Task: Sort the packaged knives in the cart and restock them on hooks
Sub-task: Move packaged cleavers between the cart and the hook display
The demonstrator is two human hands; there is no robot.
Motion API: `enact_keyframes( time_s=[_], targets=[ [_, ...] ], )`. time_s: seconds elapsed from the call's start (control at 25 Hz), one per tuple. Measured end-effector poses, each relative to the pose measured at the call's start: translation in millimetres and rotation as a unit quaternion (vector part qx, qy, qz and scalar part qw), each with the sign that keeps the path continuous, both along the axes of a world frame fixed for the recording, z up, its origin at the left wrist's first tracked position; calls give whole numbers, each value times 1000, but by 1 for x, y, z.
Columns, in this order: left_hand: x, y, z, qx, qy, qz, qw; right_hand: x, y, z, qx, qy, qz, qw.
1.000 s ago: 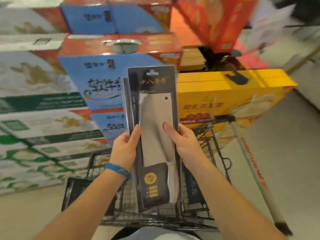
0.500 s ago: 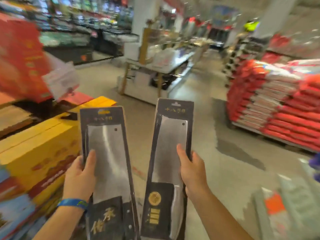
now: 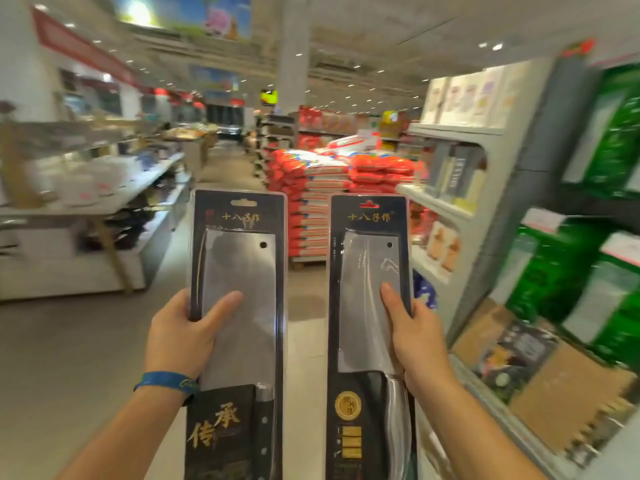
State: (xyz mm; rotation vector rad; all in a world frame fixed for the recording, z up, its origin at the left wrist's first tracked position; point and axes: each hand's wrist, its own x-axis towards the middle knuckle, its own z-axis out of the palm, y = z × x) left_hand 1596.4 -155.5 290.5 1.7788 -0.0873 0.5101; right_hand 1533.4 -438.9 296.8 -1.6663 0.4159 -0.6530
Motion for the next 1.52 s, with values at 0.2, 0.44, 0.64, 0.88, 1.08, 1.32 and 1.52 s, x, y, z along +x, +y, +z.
enact_keyframes(
  time_s=[0.2,0.44,0.64,0.88,1.08,1.32,1.52],
  targets=[
    [44,-201,30,-18,-27,-131,991,-23,-164,25,-20,-23,-98,995],
    [60,-395,64,-30,-78,-255,963,-61,-317,58,-24,-48,-241,969],
    [74,-515,80,-53,-78,-385,918,-84,-391,72,-40,-55,-337,939],
    [97,-624,77,-62,-61,-493,866,-95,-440,74,-64,-80,-476,873],
    [99,-698,65,-51,-44,-567,821,-108,-460,52,-44,-64,-580,811],
    [71,-751,42,-28,-40,-607,793,-142,-466,33,-18,-47,-645,763],
    [32,-778,70,-63,-46,-631,772,-171,-480,65,-35,-54,-634,771]
  ],
)
